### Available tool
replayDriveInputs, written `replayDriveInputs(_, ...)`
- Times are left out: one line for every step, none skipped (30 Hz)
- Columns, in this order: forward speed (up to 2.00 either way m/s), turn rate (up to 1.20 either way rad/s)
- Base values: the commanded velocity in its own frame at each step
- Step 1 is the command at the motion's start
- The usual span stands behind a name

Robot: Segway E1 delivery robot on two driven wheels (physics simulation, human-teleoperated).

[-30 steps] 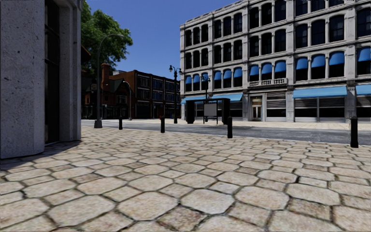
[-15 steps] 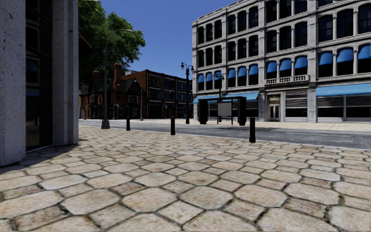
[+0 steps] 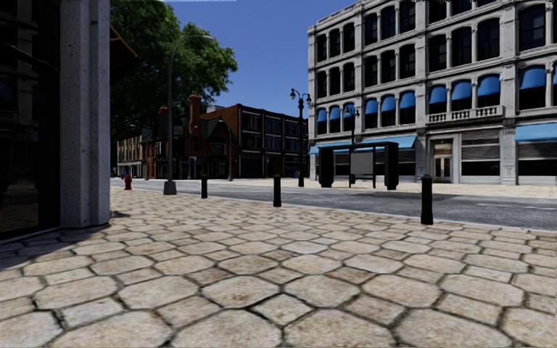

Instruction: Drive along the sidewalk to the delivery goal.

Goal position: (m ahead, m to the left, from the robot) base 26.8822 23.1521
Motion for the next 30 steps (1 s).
replayDriveInputs(2.00, 0.30)
replayDriveInputs(2.00, 0.30)
replayDriveInputs(2.00, 0.30)
replayDriveInputs(2.00, 0.30)
replayDriveInputs(2.00, 0.30)
replayDriveInputs(2.00, 0.31)
replayDriveInputs(2.00, 0.33)
replayDriveInputs(2.00, 0.36)
replayDriveInputs(2.00, 0.37)
replayDriveInputs(2.00, 0.37)
replayDriveInputs(2.00, 0.37)
replayDriveInputs(2.00, 0.37)
replayDriveInputs(2.00, 0.38)
replayDriveInputs(2.00, 0.38)
replayDriveInputs(2.00, 0.38)
replayDriveInputs(2.00, 0.38)
replayDriveInputs(2.00, 0.38)
replayDriveInputs(2.00, 0.38)
replayDriveInputs(2.00, 0.38)
replayDriveInputs(2.00, 0.38)
replayDriveInputs(2.00, 0.38)
replayDriveInputs(2.00, 0.38)
replayDriveInputs(2.00, 0.38)
replayDriveInputs(2.00, 0.38)
replayDriveInputs(2.00, 0.38)
replayDriveInputs(2.00, 0.38)
replayDriveInputs(2.00, 0.38)
replayDriveInputs(2.00, 0.38)
replayDriveInputs(2.00, 0.38)
replayDriveInputs(2.00, 0.38)
